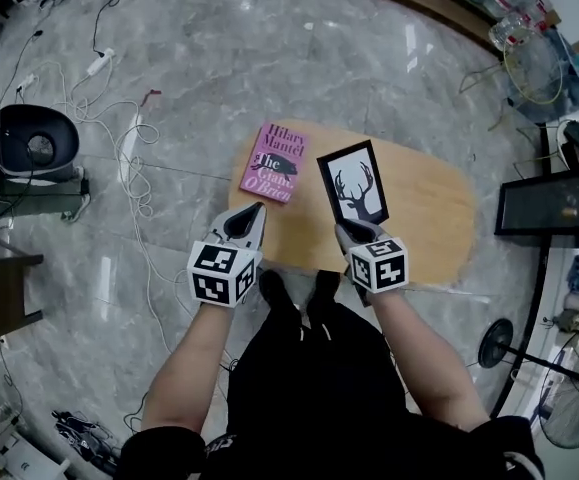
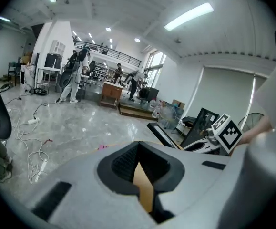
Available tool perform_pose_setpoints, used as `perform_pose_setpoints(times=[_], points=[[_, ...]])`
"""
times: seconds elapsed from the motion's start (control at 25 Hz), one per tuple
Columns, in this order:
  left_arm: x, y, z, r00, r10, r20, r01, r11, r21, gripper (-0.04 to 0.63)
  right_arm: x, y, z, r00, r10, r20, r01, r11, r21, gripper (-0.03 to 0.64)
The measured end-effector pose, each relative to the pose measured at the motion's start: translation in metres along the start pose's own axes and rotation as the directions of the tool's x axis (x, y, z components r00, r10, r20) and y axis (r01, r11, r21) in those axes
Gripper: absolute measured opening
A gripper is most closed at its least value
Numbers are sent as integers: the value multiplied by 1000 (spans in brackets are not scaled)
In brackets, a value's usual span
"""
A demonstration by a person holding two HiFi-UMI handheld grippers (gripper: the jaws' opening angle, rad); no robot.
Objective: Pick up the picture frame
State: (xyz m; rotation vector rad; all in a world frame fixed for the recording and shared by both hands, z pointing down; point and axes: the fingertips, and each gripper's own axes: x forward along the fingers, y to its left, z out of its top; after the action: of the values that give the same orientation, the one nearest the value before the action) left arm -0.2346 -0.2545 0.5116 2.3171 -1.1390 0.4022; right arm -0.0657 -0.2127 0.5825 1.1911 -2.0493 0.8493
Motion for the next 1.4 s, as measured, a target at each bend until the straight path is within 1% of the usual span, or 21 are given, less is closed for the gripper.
perform_pose_setpoints(times=[0.16, 0.32, 0.6, 0.72, 0.88, 1.16, 1.24, 1.4], points=[[-8, -11, 27, 999, -16, 37, 14, 999, 39, 9, -32, 9, 32, 996, 13, 83, -12, 1000, -9, 67], [-17, -27, 53, 998, -21, 63, 16, 996, 83, 8, -61, 12, 59, 985, 39, 170, -40, 999, 2, 67], [-13, -72, 83, 996, -44, 84, 29, 985, 168, 9, -103, -10, 84, 958, 75, 278, -80, 997, 5, 67], [-7, -95, 89, 995, -41, 88, 24, 983, 184, 9, -122, -26, 90, 948, 93, 305, -95, 995, -8, 67], [5, -127, 92, 995, -14, 101, -4, 984, 177, 9, -155, -52, 94, 930, 125, 344, -119, 992, -39, 67], [20, -191, 99, 986, 49, 159, -77, 982, 172, 9, -214, -101, 91, 895, 174, 411, -149, 985, -91, 67], [26, -220, 99, 985, 60, 165, -90, 980, 179, 8, -238, -122, 87, 884, 183, 430, -155, 983, -98, 67], [49, -305, 110, 978, 87, 191, -124, 974, 188, 9, -303, -188, 70, 862, 203, 465, -172, 979, -108, 67]])
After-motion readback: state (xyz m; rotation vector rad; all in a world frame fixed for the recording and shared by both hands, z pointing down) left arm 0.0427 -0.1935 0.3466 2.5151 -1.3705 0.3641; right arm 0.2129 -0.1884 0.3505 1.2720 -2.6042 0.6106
